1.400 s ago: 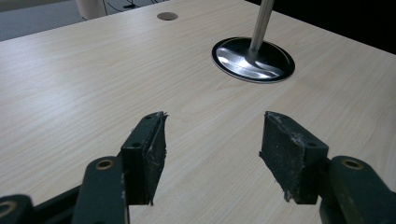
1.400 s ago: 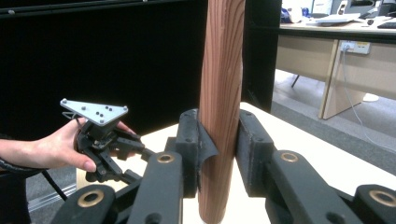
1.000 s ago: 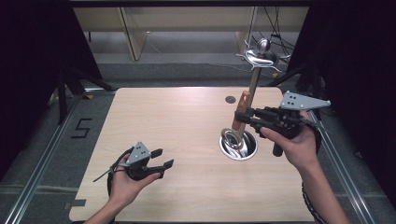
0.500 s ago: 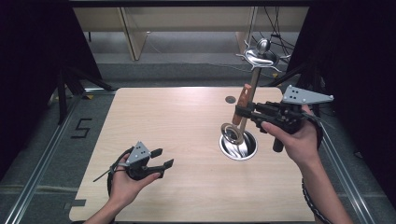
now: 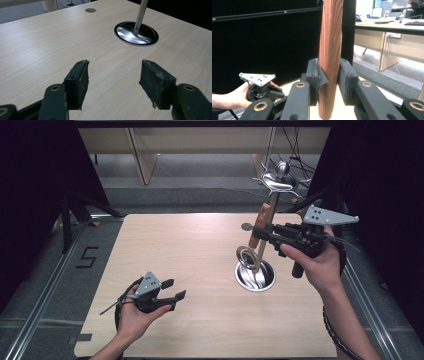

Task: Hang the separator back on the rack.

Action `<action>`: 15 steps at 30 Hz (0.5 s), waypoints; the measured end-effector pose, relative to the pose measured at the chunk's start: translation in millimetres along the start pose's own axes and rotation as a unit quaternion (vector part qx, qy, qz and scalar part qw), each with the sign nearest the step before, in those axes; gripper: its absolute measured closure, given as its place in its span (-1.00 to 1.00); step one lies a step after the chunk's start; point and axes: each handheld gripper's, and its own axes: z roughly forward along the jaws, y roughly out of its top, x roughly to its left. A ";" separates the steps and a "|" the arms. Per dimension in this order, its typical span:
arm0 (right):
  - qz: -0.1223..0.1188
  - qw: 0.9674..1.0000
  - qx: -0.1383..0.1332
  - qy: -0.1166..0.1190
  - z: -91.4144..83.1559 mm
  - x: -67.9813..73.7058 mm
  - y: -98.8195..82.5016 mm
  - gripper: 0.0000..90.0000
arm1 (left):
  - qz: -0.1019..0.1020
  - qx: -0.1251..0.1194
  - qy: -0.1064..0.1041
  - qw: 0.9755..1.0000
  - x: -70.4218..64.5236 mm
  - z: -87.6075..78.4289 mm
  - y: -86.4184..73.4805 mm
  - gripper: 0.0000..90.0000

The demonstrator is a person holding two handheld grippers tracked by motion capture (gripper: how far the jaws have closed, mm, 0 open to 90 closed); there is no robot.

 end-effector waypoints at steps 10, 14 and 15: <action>0.005 1.000 -0.014 0.002 0.3 -3.4 5.8 0.64 | 0.004 0.001 0.000 1.000 0.2 -0.2 -0.1 -0.13; 0.020 1.000 -0.011 0.003 0.0 -2.8 5.9 0.64 | 0.003 0.001 0.000 1.000 0.4 -0.2 -0.1 -0.13; 0.012 1.000 -0.017 -0.001 0.3 -4.1 5.9 0.64 | 0.002 0.001 0.002 1.000 0.1 -0.2 -0.2 -0.13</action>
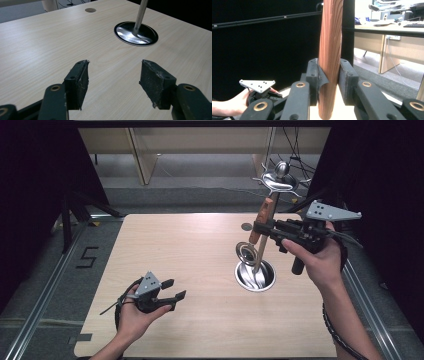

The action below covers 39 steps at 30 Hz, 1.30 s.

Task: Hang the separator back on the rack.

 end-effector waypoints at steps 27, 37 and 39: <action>0.021 1.000 0.004 0.001 4.9 -7.1 5.8 0.64 | -0.007 0.001 -0.002 1.000 -1.1 0.8 -0.4 -0.14; 0.011 1.000 0.004 -0.005 6.0 -12.8 7.3 0.64 | -0.001 0.002 -0.003 1.000 -0.7 0.8 -0.2 -0.14; 0.018 1.000 0.004 -0.001 6.5 -13.1 7.4 0.64 | -0.001 0.001 -0.005 1.000 -0.4 1.1 -0.3 -0.14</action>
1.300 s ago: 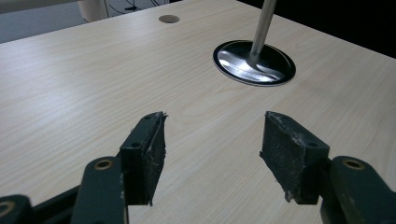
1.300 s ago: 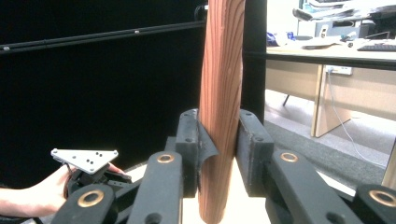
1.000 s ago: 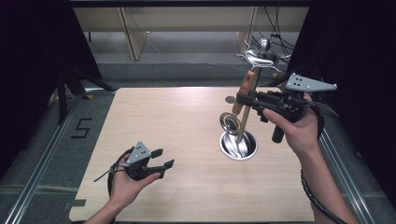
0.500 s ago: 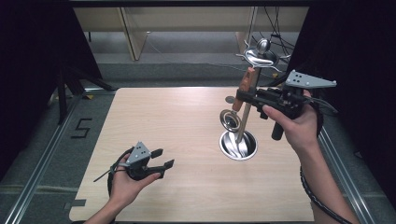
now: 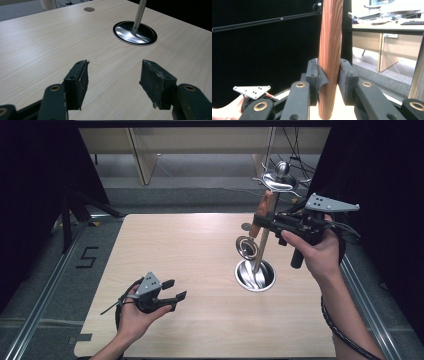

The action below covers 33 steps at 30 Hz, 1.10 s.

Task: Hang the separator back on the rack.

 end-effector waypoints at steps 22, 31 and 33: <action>0.008 1.000 0.003 -0.006 -0.6 -7.5 -0.3 0.64 | 0.005 0.000 -0.004 1.000 0.3 0.3 0.1 -0.14; 0.012 1.000 0.003 -0.010 -0.7 -10.0 -0.6 0.64 | -0.004 0.000 -0.003 1.000 -0.7 0.7 -0.4 -0.14; 0.014 1.000 0.003 -0.007 -0.3 -11.2 -0.6 0.64 | 0.006 0.000 -0.005 1.000 0.3 0.5 0.1 -0.14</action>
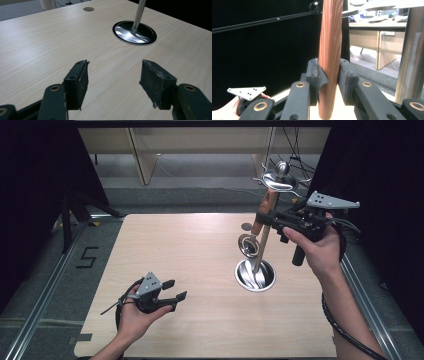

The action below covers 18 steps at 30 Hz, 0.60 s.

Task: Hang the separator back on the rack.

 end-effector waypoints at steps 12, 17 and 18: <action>0.013 1.000 0.003 -0.004 -1.7 -5.3 0.5 0.63 | -0.010 0.000 0.001 1.000 -1.0 0.3 -0.6 -0.15; 0.007 1.000 0.001 -0.005 -1.4 -7.9 0.5 0.63 | -0.010 0.000 0.001 1.000 -1.0 0.3 -0.6 -0.14; 0.007 1.000 0.001 -0.005 -1.3 -8.2 0.4 0.63 | -0.010 0.000 0.001 1.000 -1.1 0.3 -0.6 -0.14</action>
